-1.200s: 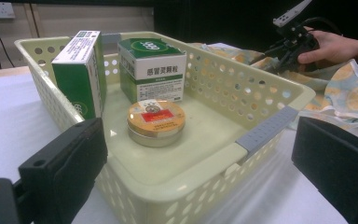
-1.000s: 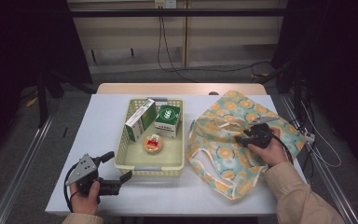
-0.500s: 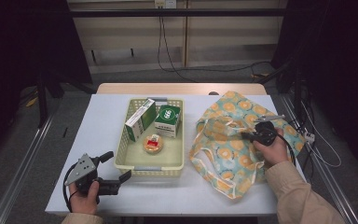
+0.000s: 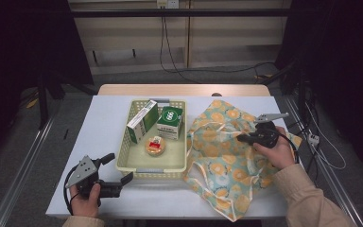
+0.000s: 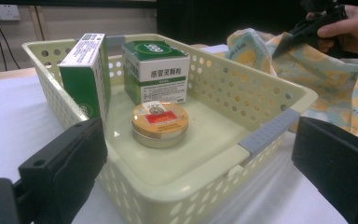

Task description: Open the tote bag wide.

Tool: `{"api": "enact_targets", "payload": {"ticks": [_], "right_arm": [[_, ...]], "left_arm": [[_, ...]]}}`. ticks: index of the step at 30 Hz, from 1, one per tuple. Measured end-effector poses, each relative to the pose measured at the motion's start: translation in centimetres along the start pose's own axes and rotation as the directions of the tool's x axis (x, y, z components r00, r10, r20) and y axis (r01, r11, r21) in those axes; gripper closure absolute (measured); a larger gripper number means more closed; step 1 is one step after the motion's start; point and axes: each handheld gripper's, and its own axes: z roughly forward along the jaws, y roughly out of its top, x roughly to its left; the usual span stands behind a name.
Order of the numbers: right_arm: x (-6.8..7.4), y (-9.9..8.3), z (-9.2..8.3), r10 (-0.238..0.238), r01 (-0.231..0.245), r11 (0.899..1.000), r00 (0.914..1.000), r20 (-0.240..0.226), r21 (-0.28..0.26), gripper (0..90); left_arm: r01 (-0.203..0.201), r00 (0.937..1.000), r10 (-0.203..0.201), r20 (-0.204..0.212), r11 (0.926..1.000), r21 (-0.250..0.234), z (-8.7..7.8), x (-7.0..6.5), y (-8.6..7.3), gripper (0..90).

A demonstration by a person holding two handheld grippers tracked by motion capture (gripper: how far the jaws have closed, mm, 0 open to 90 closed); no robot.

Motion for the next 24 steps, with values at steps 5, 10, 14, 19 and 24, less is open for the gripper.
{"api": "enact_targets", "payload": {"ticks": [5, 10, 14, 19, 24], "right_arm": [[-0.5, 1.2, -0.4, 0.019, -0.019, 1.0, 0.9993, 0.032, -0.015, 89.9], [-0.8, 1.8, -0.4, 0.024, -0.024, 1.0, 0.999, 0.038, -0.011, 89.9], [-0.8, 2.7, -0.9, 0.009, -0.008, 1.0, 0.9984, 0.056, -0.016, 89.9], [-1.2, 3.8, -1.7, 0.004, -0.003, 1.0, 0.9961, 0.088, -0.016, 89.9], [-1.8, 3.9, -2.1, 0.018, -0.017, 1.0, 0.9946, 0.102, -0.018, 89.9]], "left_arm": [[-0.006, 1.0, 0.006, 0.002, 1.0, -0.005, -0.2, -0.1, 0.4, 3.0], [0.001, 1.0, -0.001, 0.007, 1.0, -0.01, -0.2, -0.2, 0.7, 3.0], [-0.001, 0.9999, 0.001, 0.012, 1.0, -0.001, 0.0, -0.2, 0.9, 3.0], [0.01, 0.9998, -0.01, 0.016, 0.9999, 0.002, 0.1, -0.3, 1.2, 3.0], [0.0, 0.9999, -0.001, 0.015, 0.9999, 0.014, 0.0, -0.3, 1.8, 3.1]]}}
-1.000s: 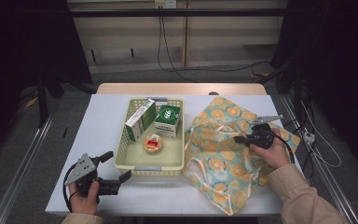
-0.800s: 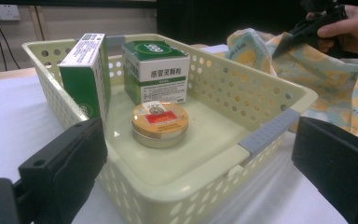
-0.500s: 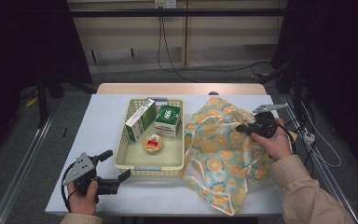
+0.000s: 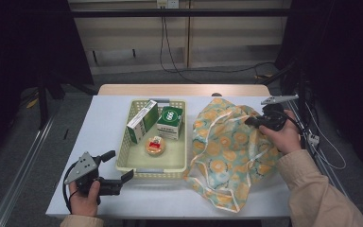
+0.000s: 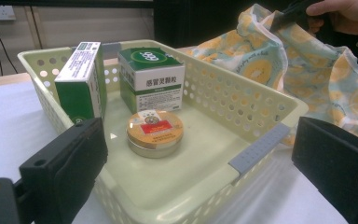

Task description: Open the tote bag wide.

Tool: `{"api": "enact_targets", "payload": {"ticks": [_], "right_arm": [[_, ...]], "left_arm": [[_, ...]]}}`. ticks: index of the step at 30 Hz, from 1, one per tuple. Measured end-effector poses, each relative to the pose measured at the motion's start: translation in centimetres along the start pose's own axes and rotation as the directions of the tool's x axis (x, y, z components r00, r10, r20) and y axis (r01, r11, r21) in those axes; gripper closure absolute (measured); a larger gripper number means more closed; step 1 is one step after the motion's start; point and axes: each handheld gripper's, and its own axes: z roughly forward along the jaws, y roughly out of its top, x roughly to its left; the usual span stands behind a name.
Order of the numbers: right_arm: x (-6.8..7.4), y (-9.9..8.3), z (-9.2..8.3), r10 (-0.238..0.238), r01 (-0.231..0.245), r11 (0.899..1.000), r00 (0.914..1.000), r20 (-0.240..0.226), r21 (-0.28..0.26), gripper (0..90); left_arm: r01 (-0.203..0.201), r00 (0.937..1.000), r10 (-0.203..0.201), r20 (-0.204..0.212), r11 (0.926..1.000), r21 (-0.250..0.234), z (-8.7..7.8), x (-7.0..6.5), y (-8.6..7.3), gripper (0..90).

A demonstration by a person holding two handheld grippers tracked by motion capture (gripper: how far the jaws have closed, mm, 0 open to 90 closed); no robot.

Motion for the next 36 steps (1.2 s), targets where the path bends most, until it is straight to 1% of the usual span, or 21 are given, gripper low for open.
{"api": "enact_targets", "payload": {"ticks": [2, 4, 7, 12, 14, 17, 21, 25, 27, 29, 31, 36], "right_arm": [[0.0, -0.1, 0.0, -0.001, 0.001, 1.0, 1.0, 0.001, 0.006, 89.9], [0.1, -0.1, 0.0, -0.008, 0.008, 1.0, 1.0, -0.002, 0.013, 89.8], [0.3, -0.1, 0.2, -0.021, 0.021, 0.999, 0.9998, -0.002, 0.024, 89.8], [0.6, 0.0, 0.4, -0.035, 0.035, 0.999, 0.9994, -0.002, 0.035, 89.8], [0.7, 0.0, 0.4, -0.039, 0.039, 0.998, 0.9992, -0.004, 0.039, 89.8], [0.7, 0.0, 0.5, -0.04, 0.04, 0.998, 0.9992, -0.004, 0.043, 89.8], [0.7, 0.0, 0.5, -0.043, 0.043, 0.998, 0.9991, -0.004, 0.039, 89.9], [0.6, -0.2, 0.5, -0.029, 0.03, 0.999, 0.9993, -0.022, 0.032, 89.8], [0.7, -0.2, 0.5, -0.032, 0.033, 0.999, 0.9993, -0.02, 0.036, 89.9], [0.7, -0.3, 0.5, -0.033, 0.034, 0.999, 0.9992, -0.024, 0.037, 89.8], [0.6, -0.4, 0.5, -0.032, 0.033, 0.999, 0.999, -0.031, 0.039, 89.8], [0.4, -0.6, 0.5, -0.02, 0.022, 0.999, 0.9985, -0.05, 0.036, 89.8]], "left_arm": [[0.005, 1.0, -0.005, 0.008, 1.0, -0.005, -0.1, -0.1, 0.5, 3.0], [0.003, 0.9998, -0.002, 0.019, 1.0, -0.006, -0.1, -0.3, 1.2, 3.0], [-0.012, 0.999, 0.012, 0.043, 0.9999, -0.001, 0.4, -0.6, 2.4, 3.0], [-0.019, 0.9959, 0.019, 0.088, 0.9998, 0.0, 1.6, -1.1, 4.6, 3.0], [-0.029, 0.9948, 0.028, 0.098, 0.9995, 0.008, 2.2, -1.1, 5.3, 3.0], [-0.033, 0.9948, 0.029, 0.097, 0.9989, 0.032, 3.3, -1.0, 6.0, 3.0], [-0.038, 0.9934, 0.03, 0.11, 0.9966, 0.073, 4.8, -0.7, 6.5, 3.1], [-0.031, 0.9931, 0.02, 0.116, 0.995, 0.095, 6.3, -0.3, 6.5, 3.2], [-0.024, 0.9931, 0.012, 0.117, 0.9939, 0.108, 6.9, -0.1, 6.5, 3.2], [-0.02, 0.9922, 0.005, 0.124, 0.9928, 0.118, 7.4, 0.1, 6.5, 3.2], [-0.026, 0.9906, 0.008, 0.136, 0.9912, 0.13, 7.9, 0.2, 6.6, 3.3], [-0.025, 0.9906, 0.004, 0.137, 0.9889, 0.147, 8.7, 0.5, 6.5, 3.3]]}}
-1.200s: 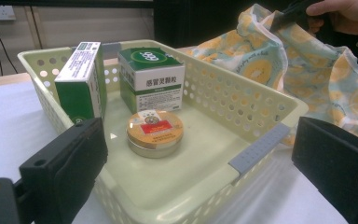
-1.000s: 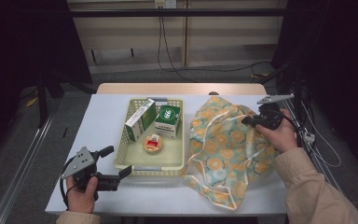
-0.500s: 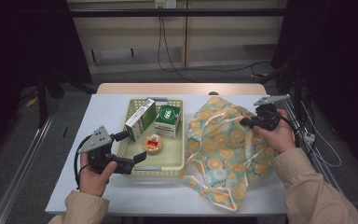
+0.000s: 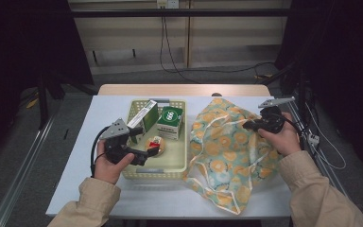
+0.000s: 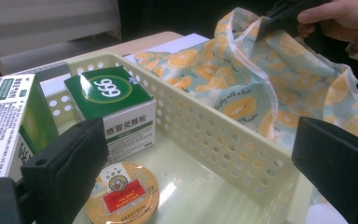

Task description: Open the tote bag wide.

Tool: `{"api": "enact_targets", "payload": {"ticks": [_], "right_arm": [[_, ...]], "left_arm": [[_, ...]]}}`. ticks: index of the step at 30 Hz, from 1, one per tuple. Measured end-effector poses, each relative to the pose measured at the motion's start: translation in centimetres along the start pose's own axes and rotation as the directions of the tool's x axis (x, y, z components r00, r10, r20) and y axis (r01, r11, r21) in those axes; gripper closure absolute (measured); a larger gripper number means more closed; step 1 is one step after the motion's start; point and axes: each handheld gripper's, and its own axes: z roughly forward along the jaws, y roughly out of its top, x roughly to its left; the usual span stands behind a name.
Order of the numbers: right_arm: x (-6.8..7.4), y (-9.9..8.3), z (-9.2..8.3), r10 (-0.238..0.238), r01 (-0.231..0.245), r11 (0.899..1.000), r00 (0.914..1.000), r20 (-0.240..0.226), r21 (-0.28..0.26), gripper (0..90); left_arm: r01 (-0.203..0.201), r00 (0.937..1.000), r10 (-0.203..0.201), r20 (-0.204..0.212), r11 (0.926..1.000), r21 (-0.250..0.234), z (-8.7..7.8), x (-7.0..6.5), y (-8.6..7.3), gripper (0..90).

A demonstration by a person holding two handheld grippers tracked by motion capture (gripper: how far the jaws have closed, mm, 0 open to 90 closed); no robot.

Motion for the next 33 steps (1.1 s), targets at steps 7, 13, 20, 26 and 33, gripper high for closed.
{"api": "enact_targets", "payload": {"ticks": [7, 13, 20, 26, 33], "right_arm": [[-0.1, -0.3, -0.2, -0.009, 0.009, 1.0, 0.9996, -0.028, 0.001, 89.8], [-0.3, -0.8, -0.3, 0.004, -0.004, 1.0, 0.9994, -0.034, -0.003, 89.8], [-0.4, -1.2, -0.4, -0.001, 0.001, 1.0, 0.9993, -0.036, 0.0, 89.8], [-0.3, -1.2, -0.4, -0.002, 0.002, 1.0, 0.9994, -0.035, -0.001, 89.8], [-0.2, -1.1, -0.2, -0.007, 0.008, 1.0, 0.9994, -0.034, 0.006, 89.8]], "left_arm": [[-0.011, 0.9999, 0.011, -0.003, 0.9996, 0.025, 1.0, 0.3, 0.0, 3.6], [-0.03, 0.9995, 0.029, 0.007, 0.9983, 0.049, 1.9, 0.5, 0.3, 3.9], [-0.03, 0.9995, 0.029, 0.013, 0.9977, 0.061, 2.6, 0.9, 0.5, 4.0], [-0.042, 0.9989, 0.041, 0.021, 0.9959, 0.08, 3.4, 1.1, 0.7, 4.0], [-0.031, 0.9989, 0.027, 0.039, 0.993, 0.114, 4.7, 1.7, 1.1, 4.0]]}}
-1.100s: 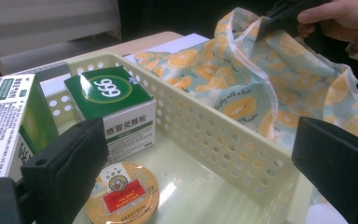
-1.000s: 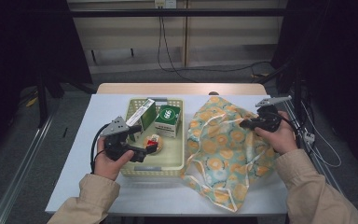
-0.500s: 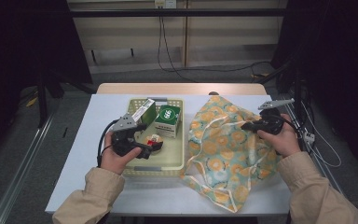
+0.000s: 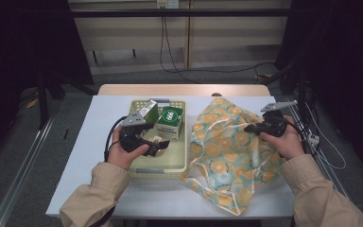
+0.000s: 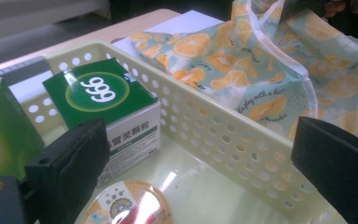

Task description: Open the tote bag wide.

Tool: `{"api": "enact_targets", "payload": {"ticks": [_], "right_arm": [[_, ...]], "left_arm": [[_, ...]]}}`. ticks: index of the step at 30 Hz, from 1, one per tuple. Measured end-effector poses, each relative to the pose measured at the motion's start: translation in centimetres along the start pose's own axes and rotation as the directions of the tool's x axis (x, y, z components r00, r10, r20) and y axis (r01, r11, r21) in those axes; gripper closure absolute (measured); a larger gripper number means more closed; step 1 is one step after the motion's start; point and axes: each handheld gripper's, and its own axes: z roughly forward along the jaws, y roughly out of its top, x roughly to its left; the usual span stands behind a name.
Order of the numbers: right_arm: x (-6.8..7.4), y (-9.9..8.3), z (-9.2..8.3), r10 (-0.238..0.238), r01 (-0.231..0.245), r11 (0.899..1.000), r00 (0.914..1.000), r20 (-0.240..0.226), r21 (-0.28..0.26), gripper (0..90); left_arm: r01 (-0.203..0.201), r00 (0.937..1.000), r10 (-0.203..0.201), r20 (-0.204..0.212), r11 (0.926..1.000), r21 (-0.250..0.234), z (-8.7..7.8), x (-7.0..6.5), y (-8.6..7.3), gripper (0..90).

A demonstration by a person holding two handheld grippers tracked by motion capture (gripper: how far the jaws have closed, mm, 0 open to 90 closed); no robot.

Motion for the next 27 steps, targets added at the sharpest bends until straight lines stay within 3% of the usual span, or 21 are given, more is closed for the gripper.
{"api": "enact_targets", "payload": {"ticks": [6, 12, 14, 17, 19, 21, 27], "right_arm": [[0.1, 0.0, 0.3, -0.004, 0.004, 1.0, 1.0, -0.001, 0.005, 89.8], [0.2, 0.1, 0.3, -0.006, 0.006, 1.0, 1.0, -0.002, 0.006, 89.8], [0.2, 0.0, 0.4, -0.005, 0.005, 1.0, 1.0, -0.003, 0.009, 89.8], [0.2, 0.1, 0.4, -0.007, 0.007, 1.0, 1.0, -0.007, 0.009, 89.8], [0.2, 0.1, 0.5, -0.009, 0.009, 1.0, 0.9999, -0.008, 0.01, 89.8], [0.2, 0.1, 0.6, -0.008, 0.008, 1.0, 0.9999, -0.01, 0.012, 89.8], [0.2, 0.0, 0.6, -0.008, 0.008, 1.0, 0.9999, -0.011, 0.007, 89.8]], "left_arm": [[-0.004, 1.0, 0.004, 0.001, 0.9983, 0.059, 1.7, 0.4, -0.6, 4.7], [-0.02, 0.9997, 0.021, -0.009, 0.9898, 0.141, 3.0, 0.6, -1.6, 5.1], [-0.011, 0.9989, 0.018, -0.044, 0.9878, 0.155, 3.4, 0.7, -2.0, 5.1], [0.008, 0.9984, 0.002, -0.056, 0.9845, 0.175, 3.8, 1.2, -2.3, 5.1], [0.01, 0.998, 0.003, -0.063, 0.9777, 0.21, 4.0, 1.5, -2.3, 5.2], [0.02, 0.9944, 0.005, -0.106, 0.9729, 0.231, 4.3, 1.5, -2.4, 5.4], [0.042, 0.993, -0.01, -0.118, 0.9618, 0.271, 4.7, 2.2, -2.9, 6.0]]}}
